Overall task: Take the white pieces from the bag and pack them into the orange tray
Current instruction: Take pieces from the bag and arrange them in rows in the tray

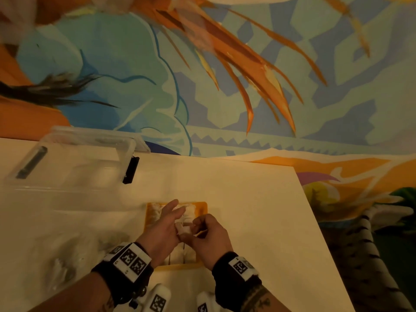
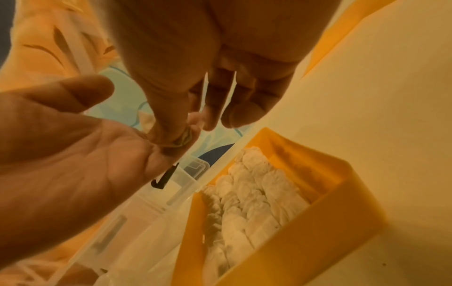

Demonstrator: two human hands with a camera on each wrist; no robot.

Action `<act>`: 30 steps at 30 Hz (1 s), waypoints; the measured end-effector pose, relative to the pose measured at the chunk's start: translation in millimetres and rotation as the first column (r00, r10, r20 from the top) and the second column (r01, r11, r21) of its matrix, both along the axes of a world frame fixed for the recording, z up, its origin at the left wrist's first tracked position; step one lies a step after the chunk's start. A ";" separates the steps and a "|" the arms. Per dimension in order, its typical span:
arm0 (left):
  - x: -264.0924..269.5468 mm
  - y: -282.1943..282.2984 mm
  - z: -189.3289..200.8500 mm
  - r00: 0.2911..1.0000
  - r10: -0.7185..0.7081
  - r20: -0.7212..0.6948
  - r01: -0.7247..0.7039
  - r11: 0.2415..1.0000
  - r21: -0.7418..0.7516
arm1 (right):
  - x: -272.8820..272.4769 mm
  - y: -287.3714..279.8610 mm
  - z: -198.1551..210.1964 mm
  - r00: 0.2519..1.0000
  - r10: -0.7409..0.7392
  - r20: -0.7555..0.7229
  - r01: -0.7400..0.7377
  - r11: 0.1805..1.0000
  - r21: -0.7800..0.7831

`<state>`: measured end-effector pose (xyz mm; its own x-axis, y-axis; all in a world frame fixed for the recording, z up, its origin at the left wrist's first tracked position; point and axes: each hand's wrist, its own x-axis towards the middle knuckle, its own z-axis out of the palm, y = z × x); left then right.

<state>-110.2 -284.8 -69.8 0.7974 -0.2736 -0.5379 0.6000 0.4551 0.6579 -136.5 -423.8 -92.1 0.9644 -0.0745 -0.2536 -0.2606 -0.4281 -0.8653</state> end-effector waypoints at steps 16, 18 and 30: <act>-1.0 8.7 -11.5 0.972 -0.224 0.075 0.155 0.845 0.512 | -4.7 -7.9 -9.0 0.993 -0.102 0.053 0.103 0.994 -0.024; -2.6 8.4 -17.1 0.940 -0.330 0.087 0.223 0.785 0.578 | -5.6 -6.4 -8.5 0.995 -0.087 0.041 0.088 0.996 -0.031; -0.8 14.4 -33.0 0.789 -0.591 0.168 0.136 0.436 0.890 | -4.7 -24.5 -17.1 0.995 0.089 -0.043 -0.090 0.996 -0.027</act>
<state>-111.0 -270.4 -102.9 0.9141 -0.2248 -0.3375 0.1416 -0.6030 0.7851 -141.2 -448.3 -109.1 0.9563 0.0034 -0.2923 -0.2556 -0.4760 -0.8415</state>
